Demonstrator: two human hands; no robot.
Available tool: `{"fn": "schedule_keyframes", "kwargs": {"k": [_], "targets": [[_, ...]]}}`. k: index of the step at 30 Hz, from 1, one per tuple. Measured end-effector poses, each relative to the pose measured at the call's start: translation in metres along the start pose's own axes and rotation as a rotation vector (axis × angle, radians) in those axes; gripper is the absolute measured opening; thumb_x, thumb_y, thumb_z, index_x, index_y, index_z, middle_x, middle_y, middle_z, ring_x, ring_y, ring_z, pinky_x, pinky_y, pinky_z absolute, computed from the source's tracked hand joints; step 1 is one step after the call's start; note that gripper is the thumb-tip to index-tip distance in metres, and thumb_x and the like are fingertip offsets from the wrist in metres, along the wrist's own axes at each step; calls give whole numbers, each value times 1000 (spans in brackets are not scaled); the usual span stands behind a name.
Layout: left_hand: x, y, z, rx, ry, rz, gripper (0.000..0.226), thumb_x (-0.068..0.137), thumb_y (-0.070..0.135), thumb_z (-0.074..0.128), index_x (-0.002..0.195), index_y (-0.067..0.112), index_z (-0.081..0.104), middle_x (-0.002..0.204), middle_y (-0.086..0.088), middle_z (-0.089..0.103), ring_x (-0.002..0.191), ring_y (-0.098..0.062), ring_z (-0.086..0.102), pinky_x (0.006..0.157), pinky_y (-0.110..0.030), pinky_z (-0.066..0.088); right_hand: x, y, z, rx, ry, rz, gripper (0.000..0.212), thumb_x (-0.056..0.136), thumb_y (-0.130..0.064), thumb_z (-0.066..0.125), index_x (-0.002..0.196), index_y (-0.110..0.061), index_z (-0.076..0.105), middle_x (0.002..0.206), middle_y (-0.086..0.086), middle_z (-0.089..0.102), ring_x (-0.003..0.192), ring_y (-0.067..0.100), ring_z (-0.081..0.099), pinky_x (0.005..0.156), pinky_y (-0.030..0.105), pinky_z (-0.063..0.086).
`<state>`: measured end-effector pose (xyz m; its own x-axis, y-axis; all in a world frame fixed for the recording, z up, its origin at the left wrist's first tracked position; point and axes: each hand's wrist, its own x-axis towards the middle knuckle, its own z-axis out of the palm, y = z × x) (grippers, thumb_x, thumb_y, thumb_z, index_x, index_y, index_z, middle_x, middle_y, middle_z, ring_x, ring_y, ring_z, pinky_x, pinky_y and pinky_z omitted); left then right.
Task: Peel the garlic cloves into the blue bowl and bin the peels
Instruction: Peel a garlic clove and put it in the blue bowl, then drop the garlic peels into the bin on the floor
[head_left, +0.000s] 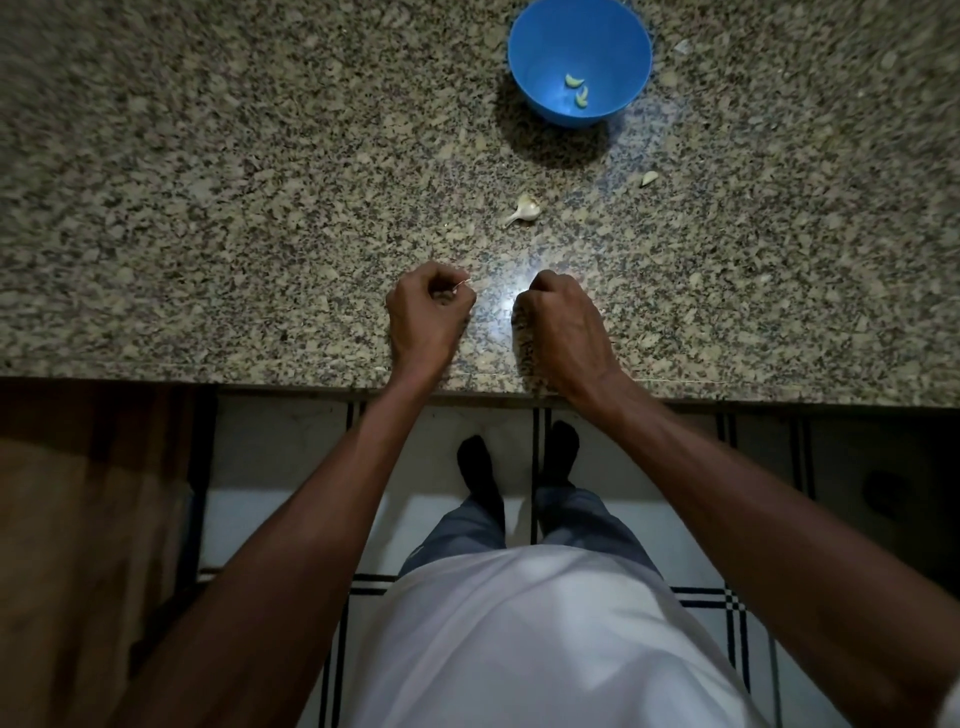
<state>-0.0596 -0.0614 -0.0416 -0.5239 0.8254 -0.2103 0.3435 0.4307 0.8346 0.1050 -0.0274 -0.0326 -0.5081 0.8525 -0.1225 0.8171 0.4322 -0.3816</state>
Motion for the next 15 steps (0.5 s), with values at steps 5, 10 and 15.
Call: {"fn": "schedule_keyframes", "kwargs": {"k": [5,10,15], "targets": [[-3,-4,-2,-10,19,-28,10,88,10,72,97,12,77,95,1,76,87,-13,72,80,-39,63,7,9,-1,-149,-41,-128,15,99,-3,58,111,2,66,112,19,61,105,31,55,81,44,53],[-10,-15,-18,-124,96,-105,10,89,11,74,94,19,76,92,2,77,85,-17,74,75,-40,65,31,0,-12,447,67,208,15,98,-2,62,92,-1,76,89,12,75,80,23,70,76,36,61],[-26,-37,-68,-296,362,-229,5,89,10,78,93,11,77,92,3,76,84,-5,72,76,-18,56,68,-55,-11,1226,-296,430,19,101,-12,69,110,3,75,90,7,69,79,14,65,86,30,55]]}}
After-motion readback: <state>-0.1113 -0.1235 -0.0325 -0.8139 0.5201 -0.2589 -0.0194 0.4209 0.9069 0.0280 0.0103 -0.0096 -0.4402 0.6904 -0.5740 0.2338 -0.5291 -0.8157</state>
